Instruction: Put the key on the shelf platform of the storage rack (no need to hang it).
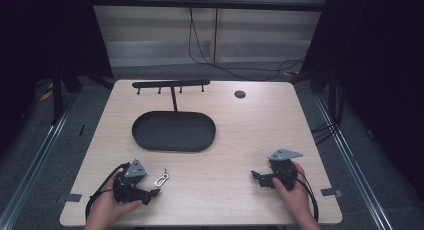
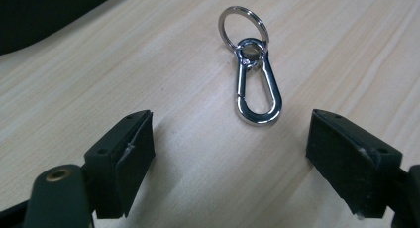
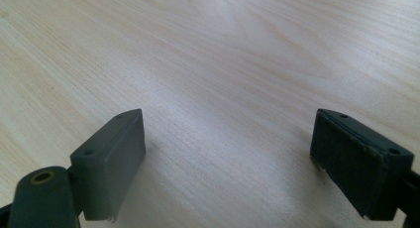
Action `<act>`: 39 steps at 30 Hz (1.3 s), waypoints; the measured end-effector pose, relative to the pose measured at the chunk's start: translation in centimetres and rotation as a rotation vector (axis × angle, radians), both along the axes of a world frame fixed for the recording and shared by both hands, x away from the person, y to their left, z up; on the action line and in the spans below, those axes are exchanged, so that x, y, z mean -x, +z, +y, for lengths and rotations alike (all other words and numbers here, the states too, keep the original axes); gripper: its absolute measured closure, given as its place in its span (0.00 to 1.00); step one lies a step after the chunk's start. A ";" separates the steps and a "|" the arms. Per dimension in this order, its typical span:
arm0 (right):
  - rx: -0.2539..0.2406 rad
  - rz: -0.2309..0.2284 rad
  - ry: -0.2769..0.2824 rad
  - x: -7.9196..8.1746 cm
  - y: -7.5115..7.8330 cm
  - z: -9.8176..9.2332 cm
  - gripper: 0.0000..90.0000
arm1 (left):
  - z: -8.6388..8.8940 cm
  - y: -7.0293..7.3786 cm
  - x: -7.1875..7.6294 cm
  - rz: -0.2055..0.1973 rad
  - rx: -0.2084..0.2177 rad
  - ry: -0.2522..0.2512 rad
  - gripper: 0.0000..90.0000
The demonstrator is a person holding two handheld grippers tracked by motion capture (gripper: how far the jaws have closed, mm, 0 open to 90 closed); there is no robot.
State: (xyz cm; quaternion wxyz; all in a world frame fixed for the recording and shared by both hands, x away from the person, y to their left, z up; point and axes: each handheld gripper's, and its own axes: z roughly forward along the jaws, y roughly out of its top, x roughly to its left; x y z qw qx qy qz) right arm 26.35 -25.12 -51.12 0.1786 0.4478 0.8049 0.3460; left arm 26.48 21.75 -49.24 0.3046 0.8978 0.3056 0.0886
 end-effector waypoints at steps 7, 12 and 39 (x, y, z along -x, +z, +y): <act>0.000 0.000 0.000 0.0 0.0 0.0 0.15 | -0.5 1.2 -0.2 0.083 -0.068 -0.039 0.28; 0.000 0.000 0.000 0.0 0.0 0.0 0.15 | -0.7 2.2 -0.8 0.127 -0.106 -0.037 0.31; 0.000 0.000 0.000 0.0 0.0 0.0 0.15 | -4.4 3.4 -3.7 0.337 -0.304 -0.075 0.43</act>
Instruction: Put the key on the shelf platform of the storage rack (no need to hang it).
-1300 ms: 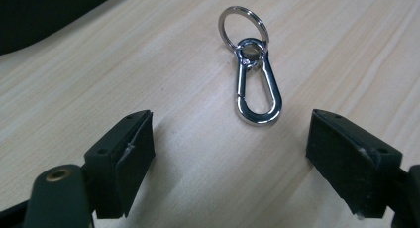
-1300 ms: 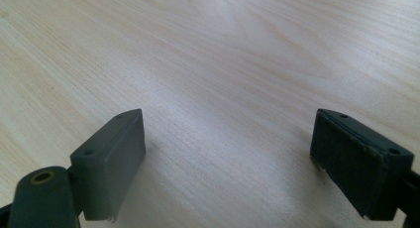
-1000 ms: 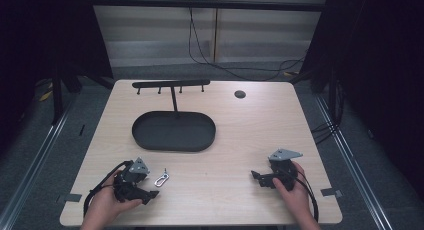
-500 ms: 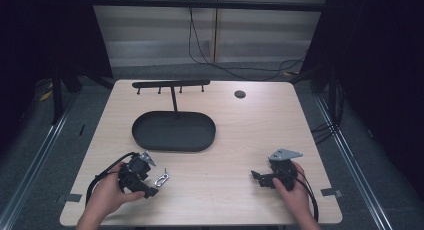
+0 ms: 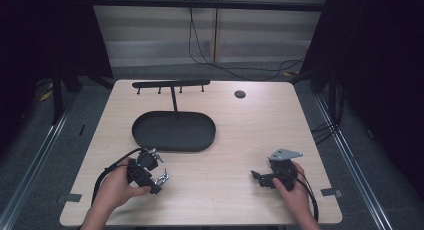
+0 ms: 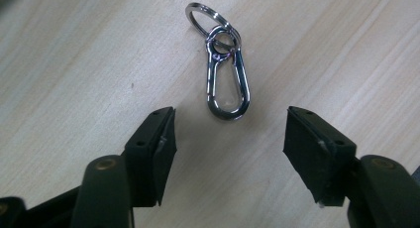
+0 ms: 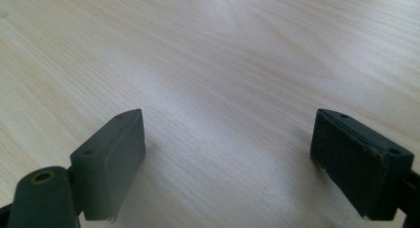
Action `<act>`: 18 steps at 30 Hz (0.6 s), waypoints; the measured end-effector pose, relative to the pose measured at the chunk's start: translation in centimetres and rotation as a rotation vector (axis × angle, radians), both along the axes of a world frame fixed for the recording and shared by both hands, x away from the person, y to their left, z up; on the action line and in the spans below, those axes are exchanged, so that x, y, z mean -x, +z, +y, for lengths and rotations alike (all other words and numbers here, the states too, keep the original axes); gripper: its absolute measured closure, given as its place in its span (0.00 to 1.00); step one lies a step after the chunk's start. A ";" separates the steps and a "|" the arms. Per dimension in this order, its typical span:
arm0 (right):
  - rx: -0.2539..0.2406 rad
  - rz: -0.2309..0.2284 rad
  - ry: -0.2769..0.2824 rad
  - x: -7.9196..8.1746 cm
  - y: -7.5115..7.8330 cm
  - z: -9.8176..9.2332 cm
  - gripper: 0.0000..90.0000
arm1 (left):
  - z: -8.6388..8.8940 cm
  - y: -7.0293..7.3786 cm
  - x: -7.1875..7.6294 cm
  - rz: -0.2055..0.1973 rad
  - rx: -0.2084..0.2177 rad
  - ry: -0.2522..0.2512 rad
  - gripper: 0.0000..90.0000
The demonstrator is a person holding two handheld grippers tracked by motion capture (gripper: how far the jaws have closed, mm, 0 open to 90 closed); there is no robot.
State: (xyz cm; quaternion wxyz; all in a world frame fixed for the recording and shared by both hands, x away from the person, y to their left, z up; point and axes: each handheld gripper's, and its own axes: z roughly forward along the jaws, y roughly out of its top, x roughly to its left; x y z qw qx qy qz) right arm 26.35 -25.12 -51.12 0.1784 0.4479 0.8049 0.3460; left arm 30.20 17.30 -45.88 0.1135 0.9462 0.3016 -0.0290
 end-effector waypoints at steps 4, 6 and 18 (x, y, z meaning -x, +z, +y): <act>0.000 0.000 0.000 0.0 0.0 0.0 0.15 | -0.3 -0.2 -0.4 0.021 -0.020 0.001 0.45; 0.000 0.000 0.000 0.0 0.0 0.0 0.15 | -0.3 -0.4 -0.5 0.023 -0.023 0.009 0.45; 0.000 0.000 0.000 0.0 0.0 0.0 0.15 | -0.7 -0.6 -1.4 0.038 -0.037 0.039 0.49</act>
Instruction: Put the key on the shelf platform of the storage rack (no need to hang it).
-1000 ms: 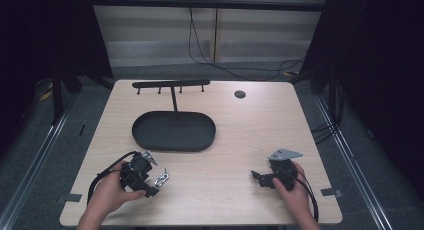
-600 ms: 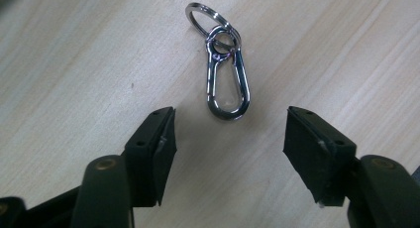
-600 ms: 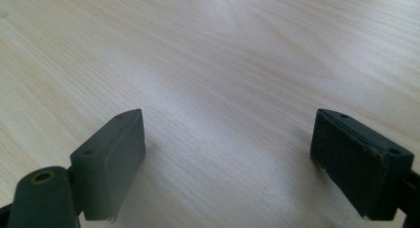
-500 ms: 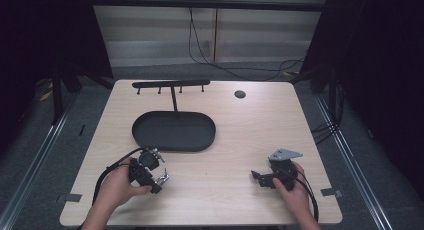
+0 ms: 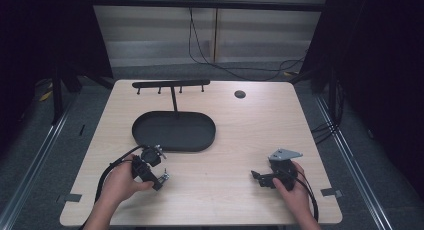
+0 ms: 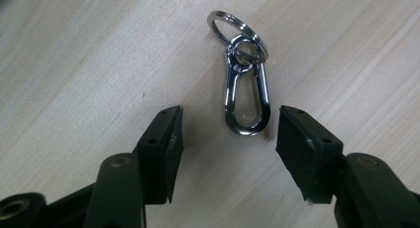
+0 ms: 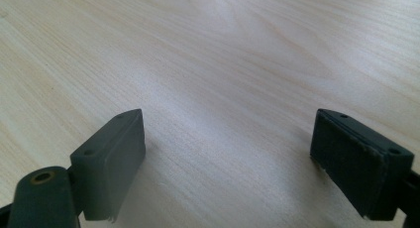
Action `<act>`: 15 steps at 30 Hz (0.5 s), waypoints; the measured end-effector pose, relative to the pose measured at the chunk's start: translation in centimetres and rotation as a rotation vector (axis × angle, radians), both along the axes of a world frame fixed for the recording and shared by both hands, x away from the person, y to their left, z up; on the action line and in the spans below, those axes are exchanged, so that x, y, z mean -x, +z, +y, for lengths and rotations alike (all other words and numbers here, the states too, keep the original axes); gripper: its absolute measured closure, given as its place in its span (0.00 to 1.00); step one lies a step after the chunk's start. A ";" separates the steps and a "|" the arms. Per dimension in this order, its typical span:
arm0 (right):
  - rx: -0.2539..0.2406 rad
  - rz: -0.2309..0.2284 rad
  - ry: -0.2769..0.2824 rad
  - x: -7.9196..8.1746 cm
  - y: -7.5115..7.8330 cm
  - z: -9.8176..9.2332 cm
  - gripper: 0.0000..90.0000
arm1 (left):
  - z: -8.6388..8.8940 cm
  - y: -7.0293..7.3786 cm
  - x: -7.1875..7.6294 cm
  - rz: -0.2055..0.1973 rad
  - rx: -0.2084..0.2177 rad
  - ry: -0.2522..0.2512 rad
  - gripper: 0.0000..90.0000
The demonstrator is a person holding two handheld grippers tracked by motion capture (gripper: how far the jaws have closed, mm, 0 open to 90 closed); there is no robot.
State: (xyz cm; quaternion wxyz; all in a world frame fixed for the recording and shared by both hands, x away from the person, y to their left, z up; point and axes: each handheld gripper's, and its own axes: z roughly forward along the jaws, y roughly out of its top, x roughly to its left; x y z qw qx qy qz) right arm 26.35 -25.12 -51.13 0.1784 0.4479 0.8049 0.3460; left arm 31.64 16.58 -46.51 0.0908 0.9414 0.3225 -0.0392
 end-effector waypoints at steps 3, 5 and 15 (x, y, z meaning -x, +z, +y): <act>0.000 0.000 0.000 0.0 0.0 0.0 0.15 | -0.5 0.0 0.0 0.003 -0.009 -0.017 0.50; 0.000 0.000 0.000 0.0 0.0 0.0 0.15 | -0.9 0.0 -0.1 0.002 -0.018 -0.016 0.51; 0.000 0.000 0.000 0.0 0.0 0.0 0.15 | -2.5 0.1 -0.3 -0.008 -0.108 -0.034 0.62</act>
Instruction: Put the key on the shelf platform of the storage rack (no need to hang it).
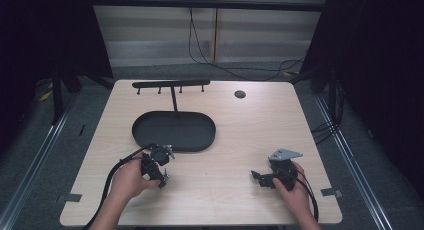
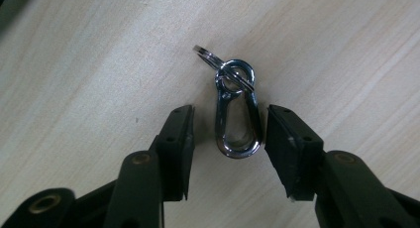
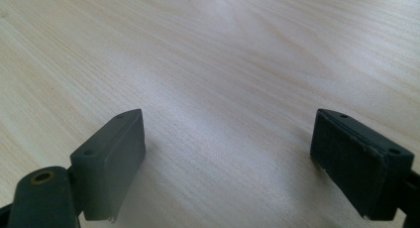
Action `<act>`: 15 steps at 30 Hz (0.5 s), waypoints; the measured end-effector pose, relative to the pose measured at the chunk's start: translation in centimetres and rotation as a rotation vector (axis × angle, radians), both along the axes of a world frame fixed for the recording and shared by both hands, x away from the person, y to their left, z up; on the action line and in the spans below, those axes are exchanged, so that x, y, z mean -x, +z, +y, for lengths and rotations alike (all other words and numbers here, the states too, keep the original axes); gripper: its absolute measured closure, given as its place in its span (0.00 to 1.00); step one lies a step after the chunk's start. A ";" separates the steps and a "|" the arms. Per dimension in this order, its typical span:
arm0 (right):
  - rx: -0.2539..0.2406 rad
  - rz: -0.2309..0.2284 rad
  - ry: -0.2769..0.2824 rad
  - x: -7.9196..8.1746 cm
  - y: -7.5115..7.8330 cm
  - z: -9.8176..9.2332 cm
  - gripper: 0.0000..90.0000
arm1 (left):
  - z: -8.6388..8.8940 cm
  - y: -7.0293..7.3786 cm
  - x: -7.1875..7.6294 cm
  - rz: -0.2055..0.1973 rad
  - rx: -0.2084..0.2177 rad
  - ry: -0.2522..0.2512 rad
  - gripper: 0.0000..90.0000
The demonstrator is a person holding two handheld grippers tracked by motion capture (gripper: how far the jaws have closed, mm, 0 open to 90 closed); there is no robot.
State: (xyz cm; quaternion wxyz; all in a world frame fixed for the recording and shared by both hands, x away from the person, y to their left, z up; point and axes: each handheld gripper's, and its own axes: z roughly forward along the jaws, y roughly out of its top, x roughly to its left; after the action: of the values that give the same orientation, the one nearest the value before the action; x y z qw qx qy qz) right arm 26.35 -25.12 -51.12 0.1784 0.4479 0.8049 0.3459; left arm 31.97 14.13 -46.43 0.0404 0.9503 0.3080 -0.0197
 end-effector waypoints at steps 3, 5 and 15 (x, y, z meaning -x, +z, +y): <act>0.000 0.000 0.000 0.0 0.0 0.0 0.15 | -0.3 0.0 0.0 -0.003 -0.023 0.000 0.69; 0.000 0.000 0.000 0.0 0.0 0.0 0.15 | -0.5 0.0 0.1 -0.009 -0.018 0.004 0.71; 0.000 0.000 0.000 0.0 0.0 0.0 0.15 | -0.4 0.1 -0.3 0.009 -0.012 0.048 0.76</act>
State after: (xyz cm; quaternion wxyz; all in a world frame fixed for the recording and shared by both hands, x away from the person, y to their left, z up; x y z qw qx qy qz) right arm 26.35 -25.12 -51.12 0.1784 0.4479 0.8049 0.3460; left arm 32.27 13.70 -46.37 0.0337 0.9428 0.3311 -0.0209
